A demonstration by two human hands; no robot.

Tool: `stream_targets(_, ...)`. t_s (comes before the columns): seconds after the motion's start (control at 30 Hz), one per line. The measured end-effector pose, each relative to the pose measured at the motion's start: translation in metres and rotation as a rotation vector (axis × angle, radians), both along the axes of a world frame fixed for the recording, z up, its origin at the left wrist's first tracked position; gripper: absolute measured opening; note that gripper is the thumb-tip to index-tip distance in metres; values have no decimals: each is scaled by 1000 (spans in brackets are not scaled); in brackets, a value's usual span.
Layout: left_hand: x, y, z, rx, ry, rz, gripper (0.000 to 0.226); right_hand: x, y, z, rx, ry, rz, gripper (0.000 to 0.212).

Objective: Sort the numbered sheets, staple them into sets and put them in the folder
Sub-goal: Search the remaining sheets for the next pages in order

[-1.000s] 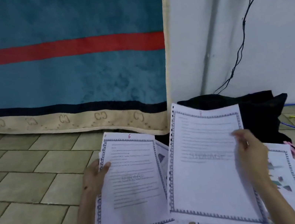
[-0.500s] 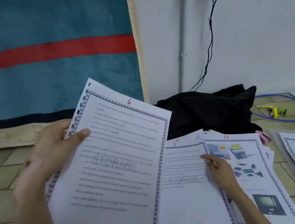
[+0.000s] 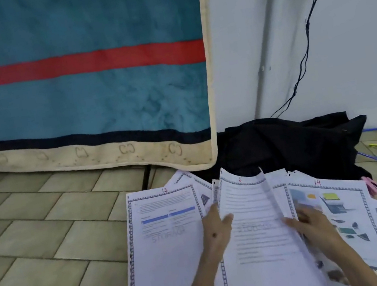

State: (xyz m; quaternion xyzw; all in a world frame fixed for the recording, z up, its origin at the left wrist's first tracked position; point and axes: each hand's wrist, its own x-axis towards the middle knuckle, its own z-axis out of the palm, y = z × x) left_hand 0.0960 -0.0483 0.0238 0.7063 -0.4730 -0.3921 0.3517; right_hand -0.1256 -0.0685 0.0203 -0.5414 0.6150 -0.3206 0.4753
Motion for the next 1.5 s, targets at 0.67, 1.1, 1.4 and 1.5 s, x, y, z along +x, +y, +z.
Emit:
stream_targets(0.67,110,4,-49,82,-573,561,75,15,4,11,174,-131,-67,37)
stream_targets(1.1,110,5,-48,-197,-456,788,14,6,15,6,148,-181,-237,2)
stream_targets(1.4,99,16,-29,-332,-615,429,23,3,14,-5,114,-289,-231,52)
stream_targets(1.5,103,14,-33,-362,-516,468,28,4,13,-3,108,-235,-226,38)
